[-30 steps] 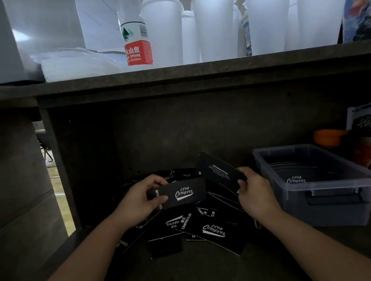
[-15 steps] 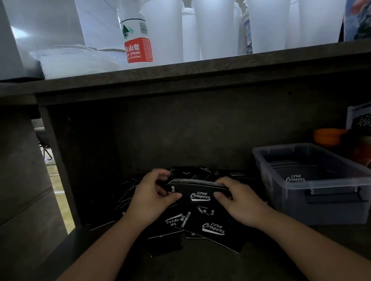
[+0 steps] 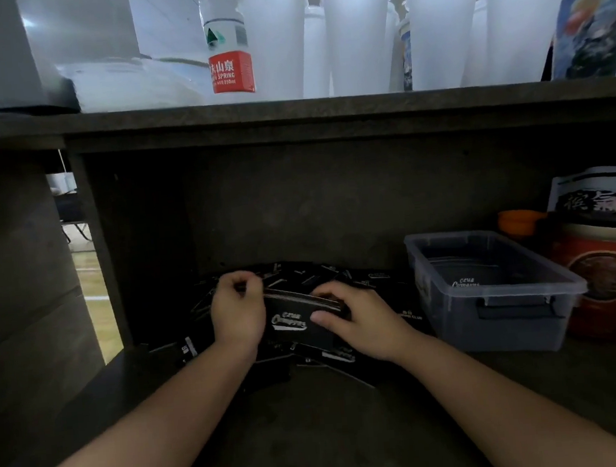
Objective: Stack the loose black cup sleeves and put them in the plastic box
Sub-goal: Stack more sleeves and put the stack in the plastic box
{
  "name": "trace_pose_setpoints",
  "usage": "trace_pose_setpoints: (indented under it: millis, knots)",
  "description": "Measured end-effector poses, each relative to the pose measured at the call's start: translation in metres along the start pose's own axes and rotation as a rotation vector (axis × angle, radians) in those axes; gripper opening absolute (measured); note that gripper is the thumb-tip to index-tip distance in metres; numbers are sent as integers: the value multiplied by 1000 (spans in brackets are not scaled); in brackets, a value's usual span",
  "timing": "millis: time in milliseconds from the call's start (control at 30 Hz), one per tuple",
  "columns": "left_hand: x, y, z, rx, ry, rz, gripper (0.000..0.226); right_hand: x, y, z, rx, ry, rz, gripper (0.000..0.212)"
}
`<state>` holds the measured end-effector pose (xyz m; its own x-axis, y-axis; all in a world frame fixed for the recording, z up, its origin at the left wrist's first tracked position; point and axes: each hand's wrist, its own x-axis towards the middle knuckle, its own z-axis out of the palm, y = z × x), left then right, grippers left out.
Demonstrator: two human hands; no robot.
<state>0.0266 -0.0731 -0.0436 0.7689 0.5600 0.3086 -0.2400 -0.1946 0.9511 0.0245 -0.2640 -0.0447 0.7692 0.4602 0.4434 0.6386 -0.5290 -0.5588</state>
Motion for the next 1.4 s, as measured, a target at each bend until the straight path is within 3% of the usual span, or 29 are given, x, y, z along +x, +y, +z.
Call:
trace_pose_setpoints:
  millis: [100, 233, 333, 433, 533, 600, 667, 733, 833, 933, 1033, 1133, 1267, 1400]
  knots:
    - [-9, 7, -37, 62, 82, 69, 11, -3, 3, -13, -60, -167, 106, 47]
    - [-50, 22, -90, 53, 156, 182, 13, -9, 2, -25, -225, -465, 249, 89]
    - [-77, 19, -104, 78, 147, 183, 12, -10, -4, -26, -236, -553, 321, 95]
    - [-83, 12, -104, 242, 4, 113, 7, -10, -7, -25, -197, -494, 355, 88]
    - [-82, 3, -98, 503, -254, 109, 28, -11, -5, -26, -59, -386, 334, 59]
    - [-82, -2, -95, 589, -302, 144, 34, -12, -4, -28, 56, -323, 282, 31]
    - [-82, -3, -96, 598, -263, 171, 37, -11, -5, -31, 126, -222, 247, 18]
    - [-79, -2, -97, 588, -170, 207, 40, -9, -6, -29, 172, -153, 207, 21]
    - [-71, -3, -97, 507, 1, 340, 40, -10, -10, -21, 225, -186, 168, 31]
    - [-66, -5, -92, 450, 75, 482, 33, -11, -17, -14, 190, -192, 100, 21]
    - [-66, -9, -89, 433, 77, 501, 29, -13, -31, -12, 157, -179, 35, 18]
    - [-68, -8, -89, 394, 59, 418, 29, -17, -41, -4, 188, -277, 25, 18]
    - [-71, -5, -84, 332, -127, 324, 39, -18, -48, 13, 182, -323, -38, 41]
    - [-73, -5, -86, 376, -173, 463, 23, -24, -58, 31, 269, -222, -76, 54]
